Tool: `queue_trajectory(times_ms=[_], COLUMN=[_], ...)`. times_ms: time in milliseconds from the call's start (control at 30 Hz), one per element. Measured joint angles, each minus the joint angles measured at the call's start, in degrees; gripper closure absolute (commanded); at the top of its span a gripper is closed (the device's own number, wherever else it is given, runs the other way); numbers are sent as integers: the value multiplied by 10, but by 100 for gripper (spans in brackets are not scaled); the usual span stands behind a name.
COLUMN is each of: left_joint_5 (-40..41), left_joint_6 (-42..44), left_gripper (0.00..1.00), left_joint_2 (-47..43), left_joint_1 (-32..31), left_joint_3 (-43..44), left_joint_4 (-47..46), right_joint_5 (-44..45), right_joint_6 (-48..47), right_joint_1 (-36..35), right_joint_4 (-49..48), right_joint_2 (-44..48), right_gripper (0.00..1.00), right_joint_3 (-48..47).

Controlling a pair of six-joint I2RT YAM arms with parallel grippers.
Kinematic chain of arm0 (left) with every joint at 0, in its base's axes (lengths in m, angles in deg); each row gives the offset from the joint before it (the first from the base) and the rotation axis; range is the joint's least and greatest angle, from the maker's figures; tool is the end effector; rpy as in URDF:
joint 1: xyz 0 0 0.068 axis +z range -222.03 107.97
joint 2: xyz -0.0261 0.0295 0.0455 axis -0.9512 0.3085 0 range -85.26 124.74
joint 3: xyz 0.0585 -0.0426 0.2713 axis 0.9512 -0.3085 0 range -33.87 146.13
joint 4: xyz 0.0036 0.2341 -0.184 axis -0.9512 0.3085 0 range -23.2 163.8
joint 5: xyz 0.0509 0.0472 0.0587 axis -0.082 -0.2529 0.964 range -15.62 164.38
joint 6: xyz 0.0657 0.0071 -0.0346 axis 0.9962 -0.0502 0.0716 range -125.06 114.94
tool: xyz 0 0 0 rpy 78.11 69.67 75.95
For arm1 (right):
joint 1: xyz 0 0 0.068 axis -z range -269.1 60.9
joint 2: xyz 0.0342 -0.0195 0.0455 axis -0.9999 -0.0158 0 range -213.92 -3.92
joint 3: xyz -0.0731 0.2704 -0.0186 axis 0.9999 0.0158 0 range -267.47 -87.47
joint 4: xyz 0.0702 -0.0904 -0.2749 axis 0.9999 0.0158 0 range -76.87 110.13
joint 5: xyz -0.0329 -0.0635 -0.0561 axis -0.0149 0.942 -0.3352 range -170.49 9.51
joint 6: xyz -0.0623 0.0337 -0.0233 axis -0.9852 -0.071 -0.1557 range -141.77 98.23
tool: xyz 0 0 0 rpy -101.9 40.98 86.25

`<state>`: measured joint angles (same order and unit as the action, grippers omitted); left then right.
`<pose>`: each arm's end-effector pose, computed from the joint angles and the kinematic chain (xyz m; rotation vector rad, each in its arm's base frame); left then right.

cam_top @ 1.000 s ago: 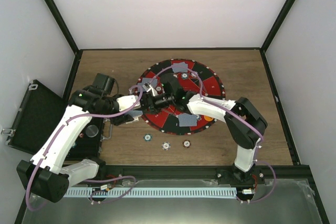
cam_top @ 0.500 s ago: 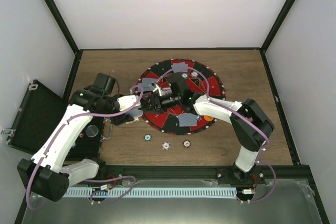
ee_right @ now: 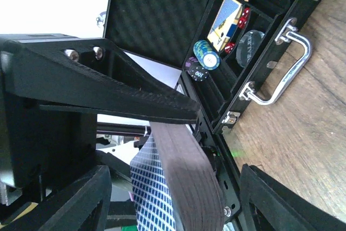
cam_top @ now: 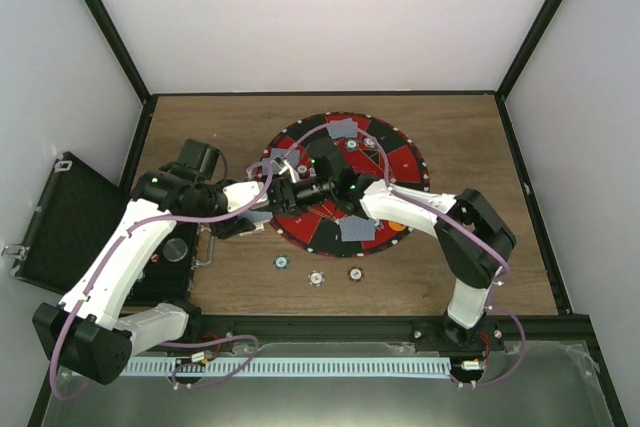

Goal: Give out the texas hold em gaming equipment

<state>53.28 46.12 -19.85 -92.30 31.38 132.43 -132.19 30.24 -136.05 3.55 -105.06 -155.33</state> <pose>0.2217 -0.1058 0.2995 1.6158 2.0674 -0.3207 0.2684 0.3593 0.2299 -0.6275 2.3353 1.8704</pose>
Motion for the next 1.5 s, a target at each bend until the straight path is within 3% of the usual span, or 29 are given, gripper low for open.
queue_trajectory(times_ms=[200, 700, 800, 900, 1167, 1500], left_joint_5=[0, 5, 5, 5, 5, 4], left_joint_6=[0, 0, 0, 0, 0, 0], left_gripper=[95, 95, 95, 95, 95, 95], left_joint_2=[0, 2, 3, 4, 4, 4], left_joint_1=[0, 0, 0, 0, 0, 0], left_joint_3=[0, 0, 0, 0, 0, 0], left_joint_4=[0, 4, 5, 5, 5, 5], right_joint_5=[-12, -42, -42, -41, -32, -20], right_joint_6=[10, 17, 14, 11, -9, -61], right_joint_1=[-5, 31, 31, 35, 51, 90], right_joint_4=[-14, -50, -46, -40, 6, 95], right_joint_2=[-32, -22, -17, -6, 34, 70], right_gripper=[35, 54, 61, 78, 98, 99], right_joint_3=[-4, 33, 36, 42, 44, 49])
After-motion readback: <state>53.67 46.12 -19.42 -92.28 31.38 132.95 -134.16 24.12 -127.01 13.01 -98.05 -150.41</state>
